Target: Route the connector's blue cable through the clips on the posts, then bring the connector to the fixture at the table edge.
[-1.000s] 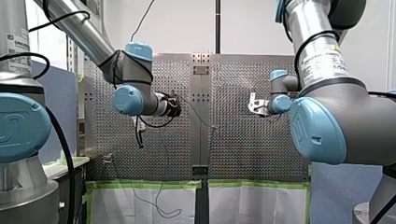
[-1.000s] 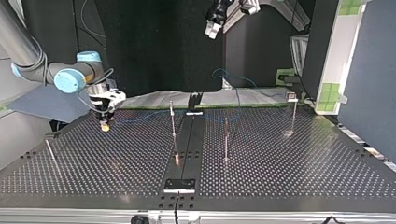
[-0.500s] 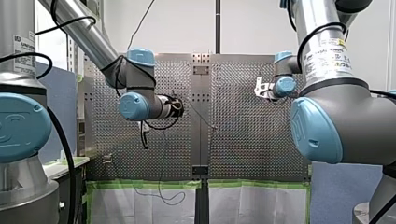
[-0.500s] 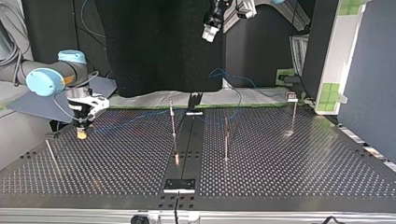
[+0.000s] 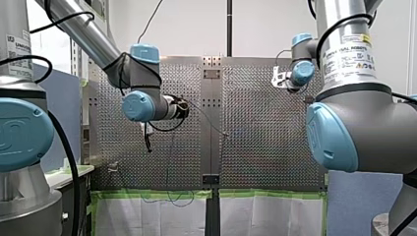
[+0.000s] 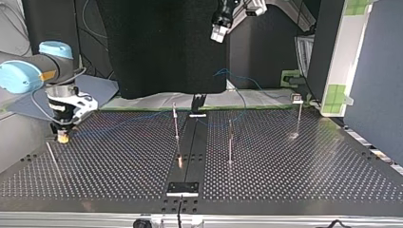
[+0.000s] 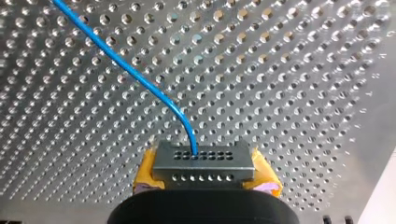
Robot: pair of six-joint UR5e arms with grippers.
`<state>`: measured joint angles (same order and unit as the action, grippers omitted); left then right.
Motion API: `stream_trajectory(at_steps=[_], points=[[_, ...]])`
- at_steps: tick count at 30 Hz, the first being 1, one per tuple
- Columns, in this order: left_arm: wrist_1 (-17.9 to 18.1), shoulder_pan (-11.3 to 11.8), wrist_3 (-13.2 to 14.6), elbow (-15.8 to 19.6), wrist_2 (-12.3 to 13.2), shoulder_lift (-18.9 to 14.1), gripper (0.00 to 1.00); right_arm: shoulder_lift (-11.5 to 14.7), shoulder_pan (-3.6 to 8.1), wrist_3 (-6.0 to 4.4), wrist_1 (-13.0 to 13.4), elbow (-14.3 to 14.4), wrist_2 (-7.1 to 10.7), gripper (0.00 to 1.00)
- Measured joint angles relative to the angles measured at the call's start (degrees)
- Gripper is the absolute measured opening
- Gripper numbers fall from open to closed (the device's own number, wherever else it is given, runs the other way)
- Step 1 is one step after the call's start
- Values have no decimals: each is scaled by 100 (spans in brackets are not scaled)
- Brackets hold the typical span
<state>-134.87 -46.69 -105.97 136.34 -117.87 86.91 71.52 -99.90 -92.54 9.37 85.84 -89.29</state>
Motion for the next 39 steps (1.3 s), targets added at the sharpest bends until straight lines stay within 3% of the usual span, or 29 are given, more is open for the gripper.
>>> stream_trajectory(at_steps=[5,11,15,18,20,23,29,32,39], points=[[-5,-2,88,1,-1,189,100,251,53,-77,79,229,144,0],[-33,33,105,3,-5,8,100,528,115,-203,335,503,407,0],[-152,55,156,2,-62,-162,100,712,144,-187,518,685,578,0],[-216,68,233,3,-159,-273,100,797,176,-99,670,782,716,0],[-227,68,277,2,-205,-268,100,771,205,-59,769,831,813,0],[-209,58,332,-1,-232,-176,100,687,258,-87,910,928,953,0],[-66,41,465,-59,-337,89,100,622,432,-348,1225,1172,1266,0],[-3,20,493,-120,-399,229,100,555,510,-429,1376,1214,1417,0],[29,64,494,-190,-432,392,100,312,682,-325,1666,1228,1707,0]])
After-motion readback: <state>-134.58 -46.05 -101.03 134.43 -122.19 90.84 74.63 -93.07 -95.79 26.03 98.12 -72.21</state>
